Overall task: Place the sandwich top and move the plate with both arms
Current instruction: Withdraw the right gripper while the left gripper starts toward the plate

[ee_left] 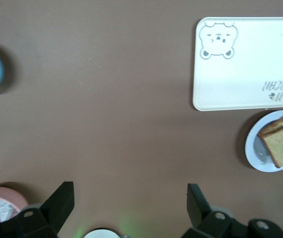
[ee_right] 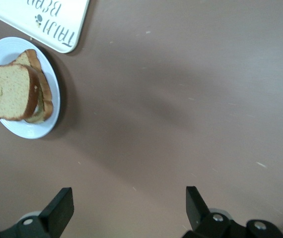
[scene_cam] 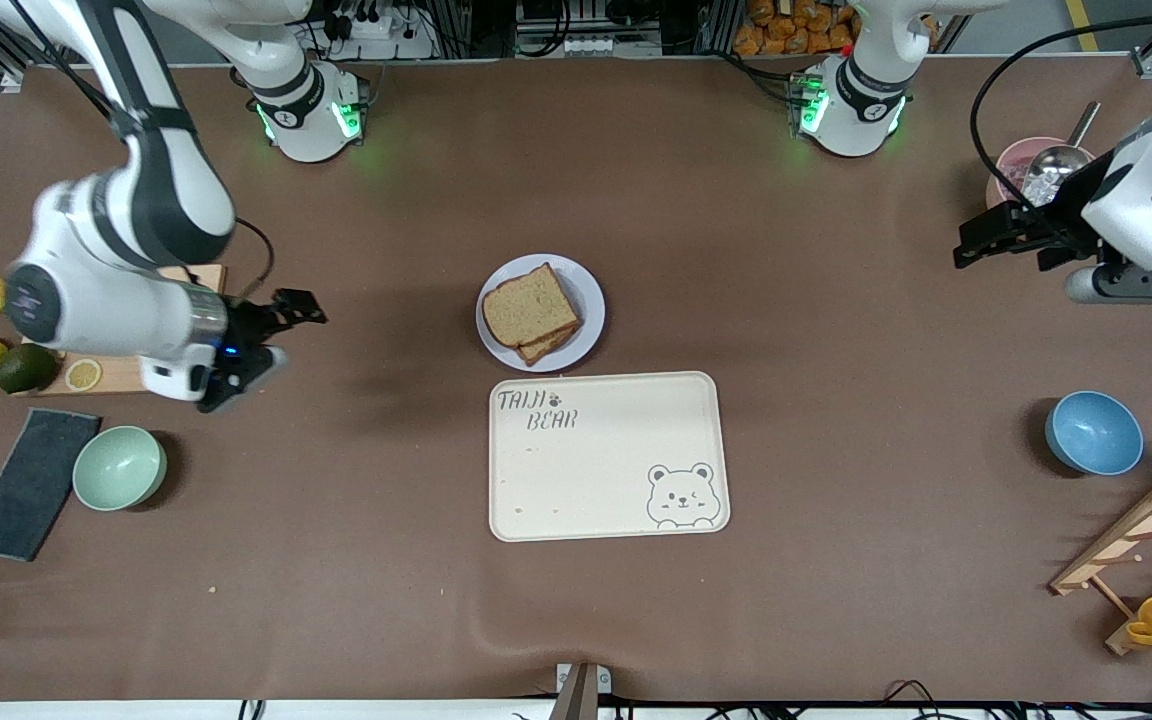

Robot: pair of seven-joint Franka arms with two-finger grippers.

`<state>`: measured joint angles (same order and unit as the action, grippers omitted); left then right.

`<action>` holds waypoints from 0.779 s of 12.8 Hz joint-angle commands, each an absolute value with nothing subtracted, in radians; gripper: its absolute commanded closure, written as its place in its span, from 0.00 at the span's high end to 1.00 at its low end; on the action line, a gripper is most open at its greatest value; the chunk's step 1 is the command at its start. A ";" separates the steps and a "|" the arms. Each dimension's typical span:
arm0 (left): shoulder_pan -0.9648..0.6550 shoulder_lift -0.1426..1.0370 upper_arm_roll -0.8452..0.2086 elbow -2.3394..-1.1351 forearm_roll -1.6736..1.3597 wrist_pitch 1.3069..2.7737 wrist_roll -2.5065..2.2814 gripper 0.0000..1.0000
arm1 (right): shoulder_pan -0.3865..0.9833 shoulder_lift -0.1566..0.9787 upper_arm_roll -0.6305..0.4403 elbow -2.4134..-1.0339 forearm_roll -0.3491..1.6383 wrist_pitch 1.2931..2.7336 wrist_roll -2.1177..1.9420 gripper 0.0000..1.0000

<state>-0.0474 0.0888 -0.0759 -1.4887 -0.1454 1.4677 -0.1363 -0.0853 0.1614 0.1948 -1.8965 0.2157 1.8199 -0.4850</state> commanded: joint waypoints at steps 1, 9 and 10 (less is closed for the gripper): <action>-0.035 0.097 -0.078 -1.579 -0.259 1.549 -0.126 1.00 | -0.118 0.037 0.209 -1.917 0.151 1.760 -0.419 1.00; -0.034 0.054 -0.133 -1.946 -0.497 1.868 0.006 1.00 | -0.068 -0.028 -0.036 -1.694 0.087 1.465 -0.080 1.00; -0.037 0.058 -0.146 -1.983 -0.521 1.909 0.027 1.00 | -0.040 -0.031 -0.079 -1.674 0.087 1.465 -0.080 1.00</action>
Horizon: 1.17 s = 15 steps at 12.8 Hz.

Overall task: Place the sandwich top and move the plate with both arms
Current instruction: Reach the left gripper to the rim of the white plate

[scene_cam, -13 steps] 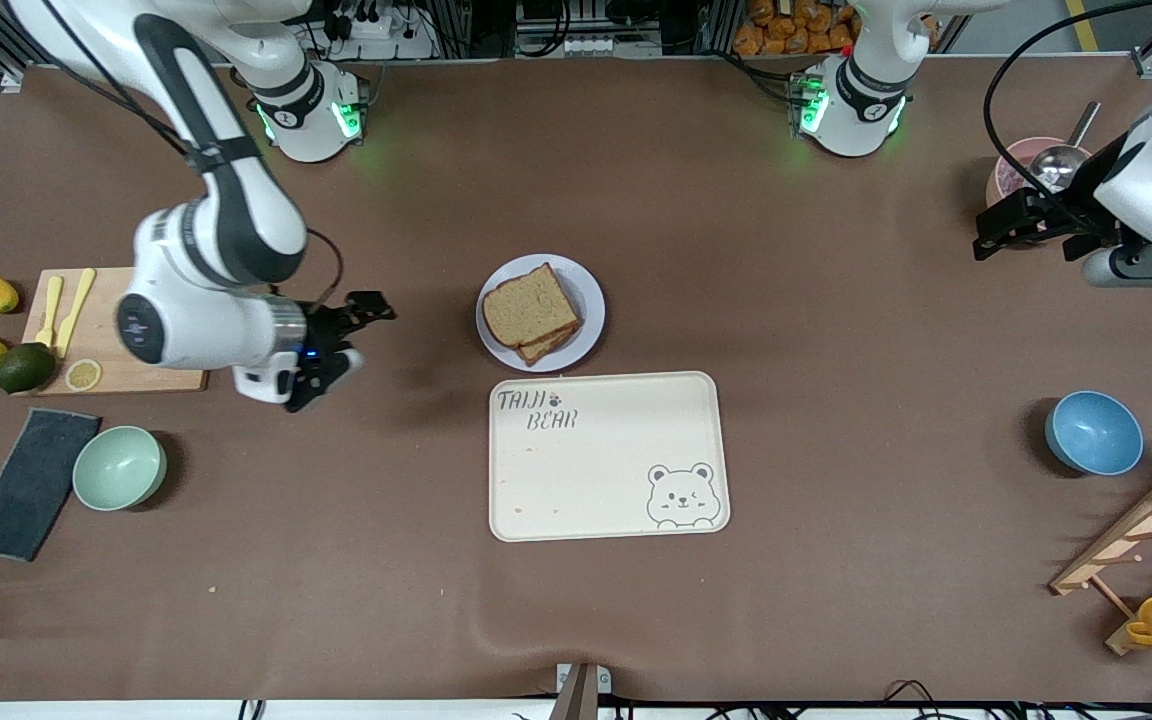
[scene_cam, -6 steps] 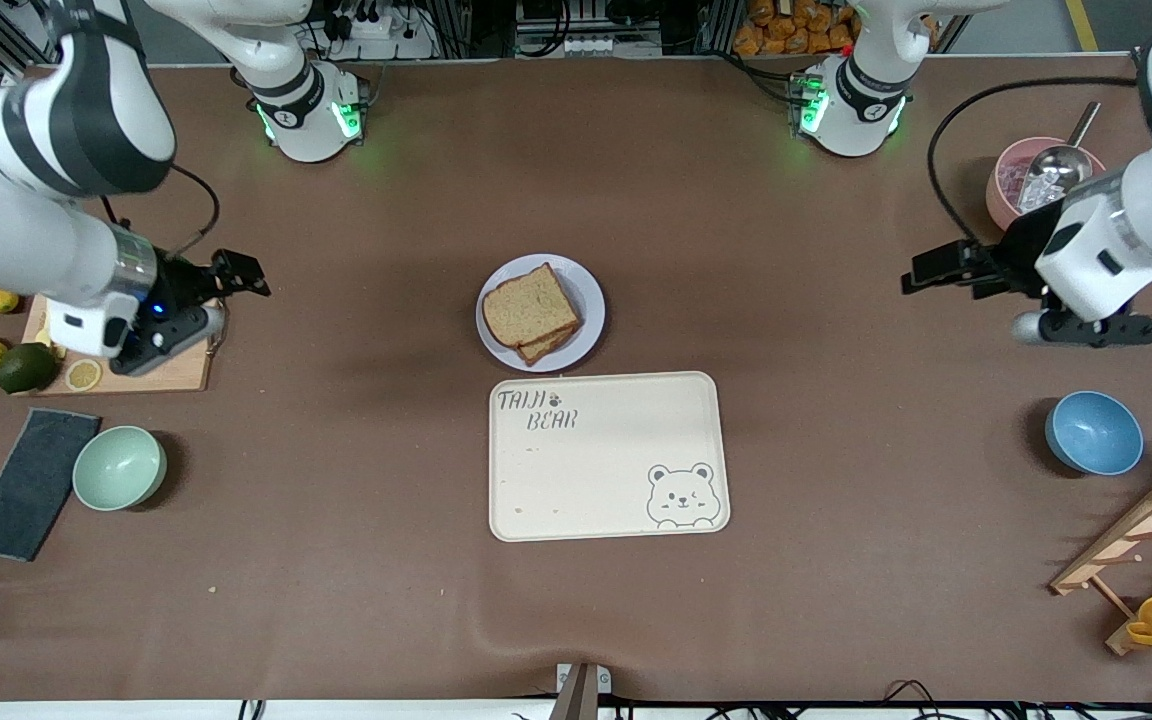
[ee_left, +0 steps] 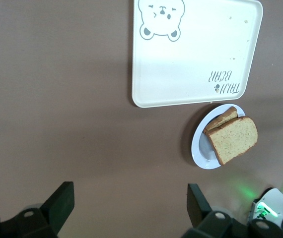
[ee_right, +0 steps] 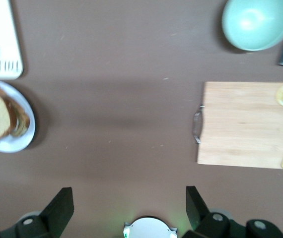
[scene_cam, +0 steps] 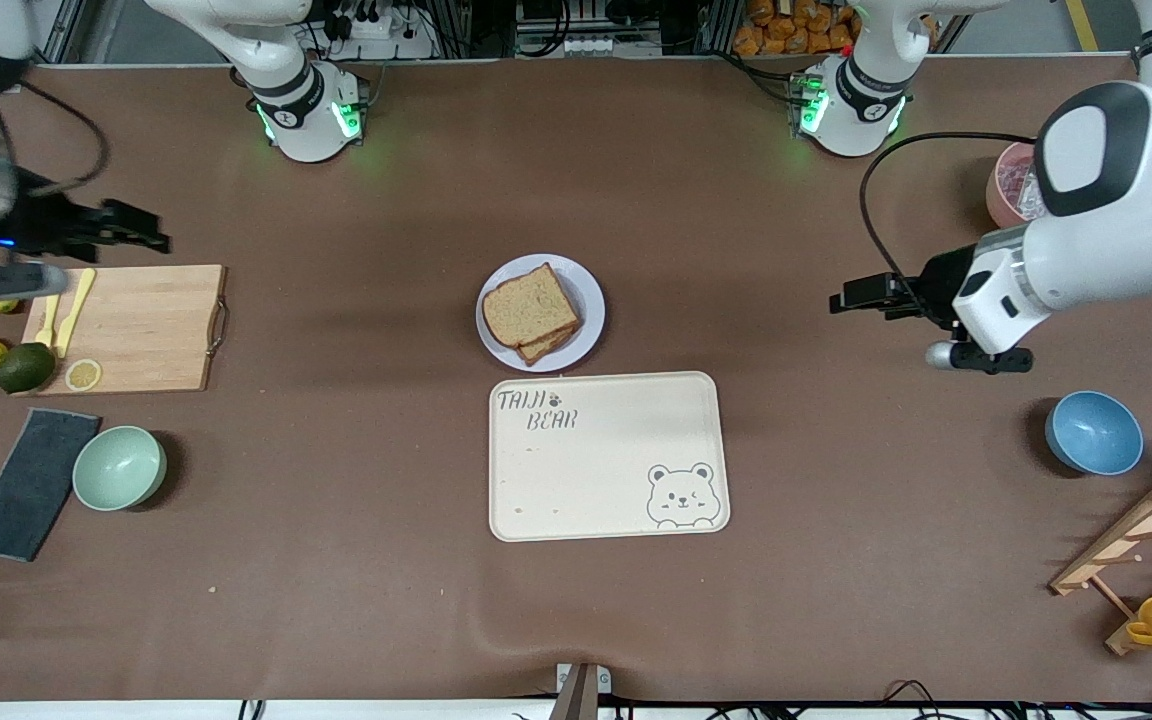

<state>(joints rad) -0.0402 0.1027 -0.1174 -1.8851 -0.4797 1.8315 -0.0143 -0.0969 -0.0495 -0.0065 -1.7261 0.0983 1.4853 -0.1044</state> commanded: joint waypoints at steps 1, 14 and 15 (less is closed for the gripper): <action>-0.037 0.066 -0.159 -2.015 -0.566 1.936 0.056 1.00 | -0.026 -0.031 -0.103 -1.634 0.087 1.465 -0.080 1.00; -0.040 0.222 -0.471 -2.267 -1.075 2.371 0.276 1.00 | 0.014 -0.038 -0.132 -1.565 -0.008 1.477 -0.204 1.00; -0.049 0.247 -0.497 -2.273 -1.124 2.416 0.320 1.00 | 0.014 -0.037 -0.133 -1.565 -0.009 1.491 -0.204 1.00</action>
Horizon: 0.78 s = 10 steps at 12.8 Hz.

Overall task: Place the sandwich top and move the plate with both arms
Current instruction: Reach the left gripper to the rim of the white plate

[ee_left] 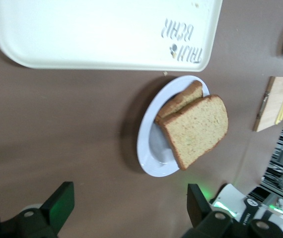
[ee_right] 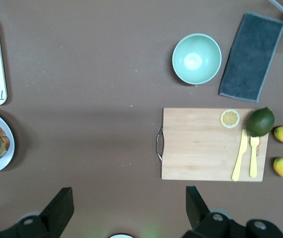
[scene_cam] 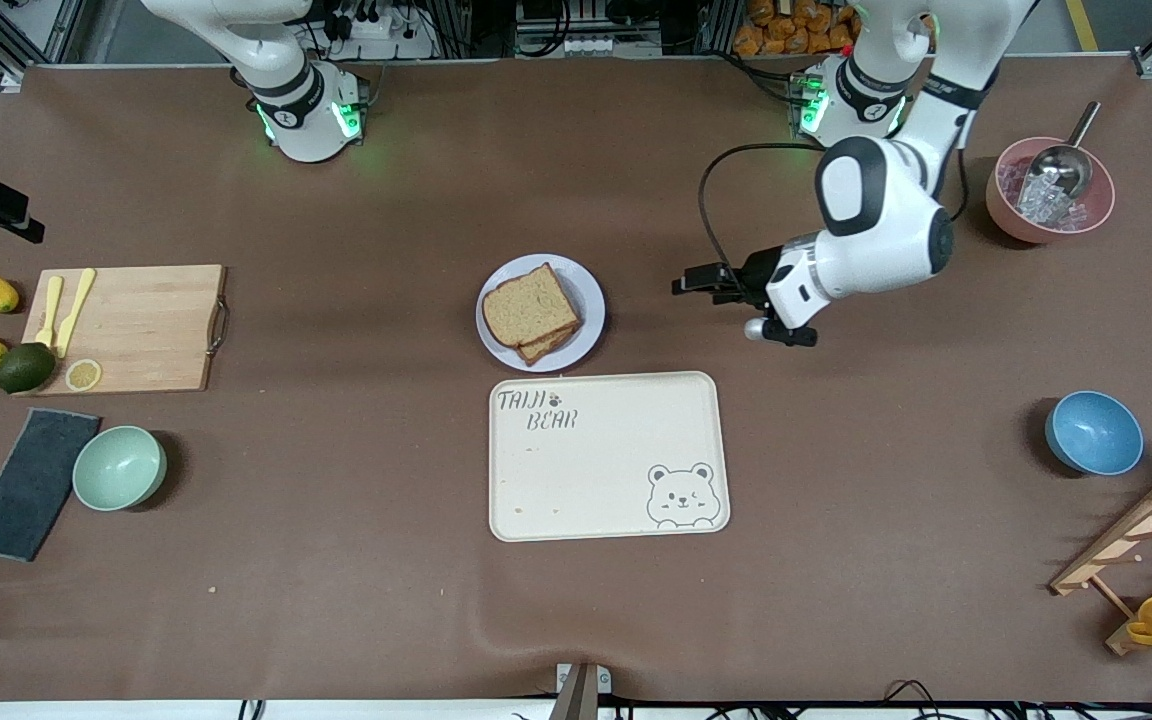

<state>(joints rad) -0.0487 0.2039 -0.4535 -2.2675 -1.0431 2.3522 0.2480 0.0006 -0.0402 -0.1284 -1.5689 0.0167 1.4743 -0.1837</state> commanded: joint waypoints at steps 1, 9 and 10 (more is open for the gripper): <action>-0.067 0.267 -0.508 -2.289 -1.184 2.463 0.371 1.00 | 0.014 -0.037 -0.133 -1.565 -0.009 1.491 -0.204 1.00; -0.135 0.459 -0.509 -2.296 -1.787 2.556 1.032 0.89 | 0.032 -0.028 -0.132 -1.572 0.006 1.491 -0.189 1.00; -0.135 0.475 -0.511 -2.295 -1.819 2.556 1.073 0.88 | 0.034 -0.028 -0.133 -1.569 0.011 1.491 -0.183 1.00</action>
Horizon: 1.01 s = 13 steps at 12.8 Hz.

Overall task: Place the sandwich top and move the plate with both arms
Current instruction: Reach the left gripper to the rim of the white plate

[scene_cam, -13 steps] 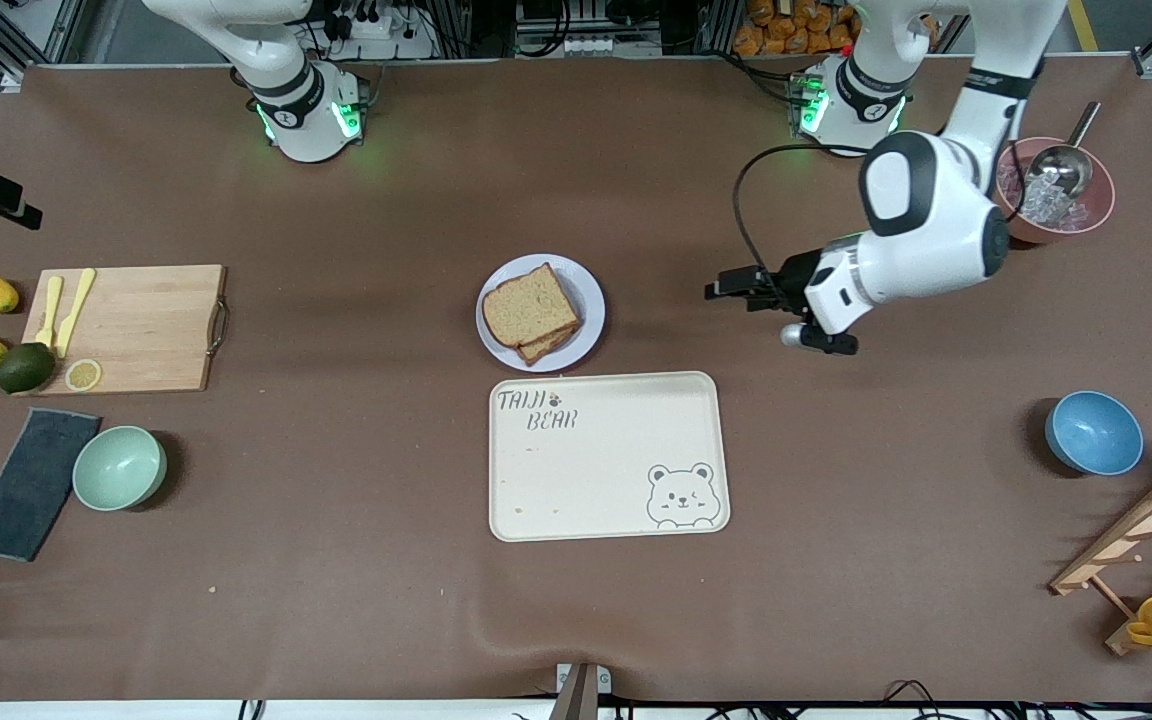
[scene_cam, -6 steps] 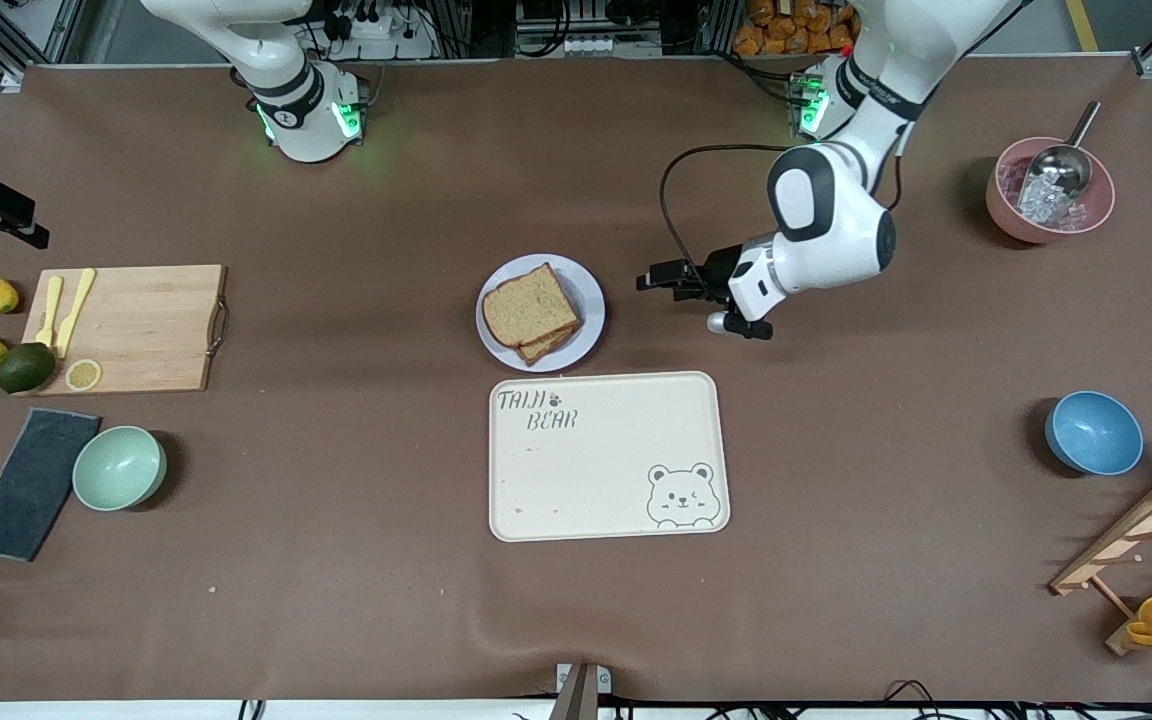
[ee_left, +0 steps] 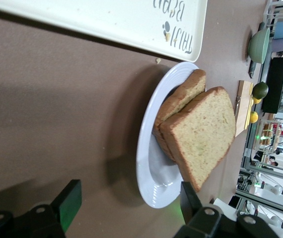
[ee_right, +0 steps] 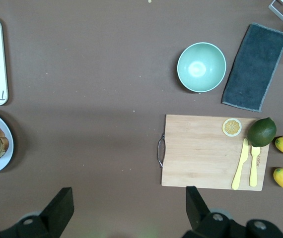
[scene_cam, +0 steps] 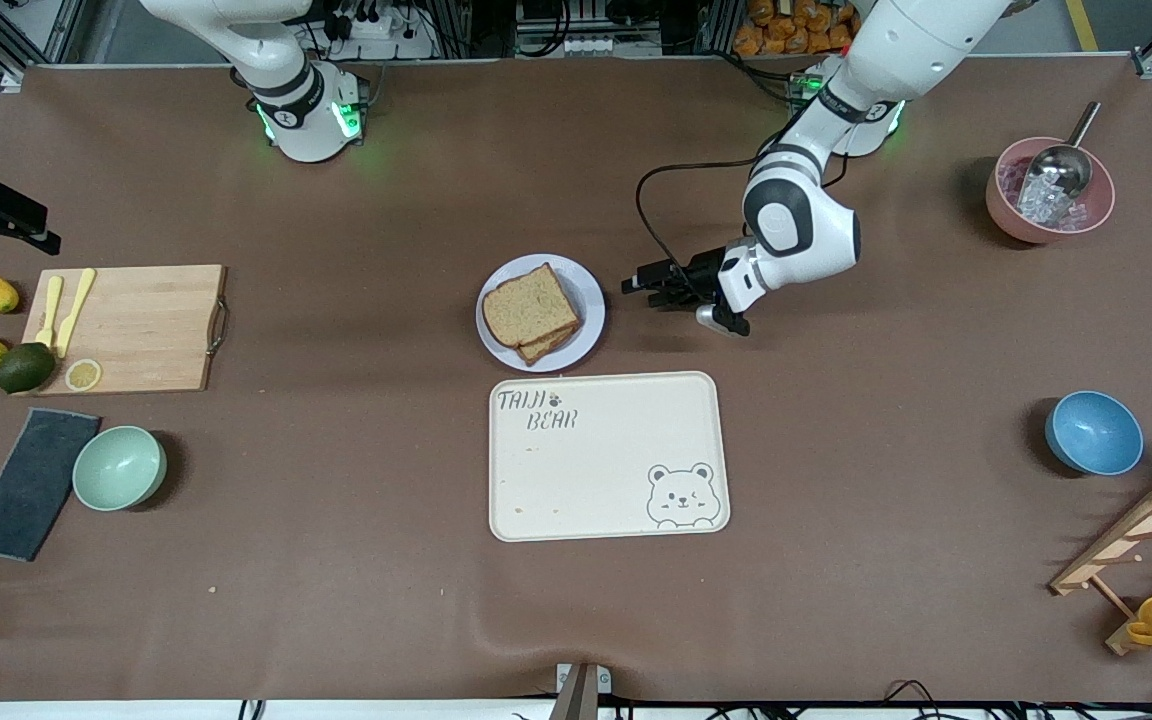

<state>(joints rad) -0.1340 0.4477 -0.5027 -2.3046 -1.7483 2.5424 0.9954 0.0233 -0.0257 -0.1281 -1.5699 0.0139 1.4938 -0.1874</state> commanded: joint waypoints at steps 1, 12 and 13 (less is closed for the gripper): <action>-0.135 0.488 -0.521 -2.293 -1.844 2.554 1.103 0.86 | 0.029 -0.029 -0.133 -1.571 0.023 1.488 -0.158 1.00; -0.126 0.641 -0.541 -2.224 -1.971 2.468 1.358 0.58 | 0.018 -0.032 -0.141 -1.554 0.055 1.459 -0.109 1.00; -0.129 0.644 -0.541 -2.221 -1.989 2.467 1.358 0.56 | 0.018 -0.032 -0.140 -1.554 0.055 1.460 -0.109 1.00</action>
<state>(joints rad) -0.1245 0.6205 -0.5342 -2.2468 -1.9379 2.4708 1.3237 0.0223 -0.0252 -0.1374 -1.5646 0.0412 1.4716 -0.1210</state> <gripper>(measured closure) 0.410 0.000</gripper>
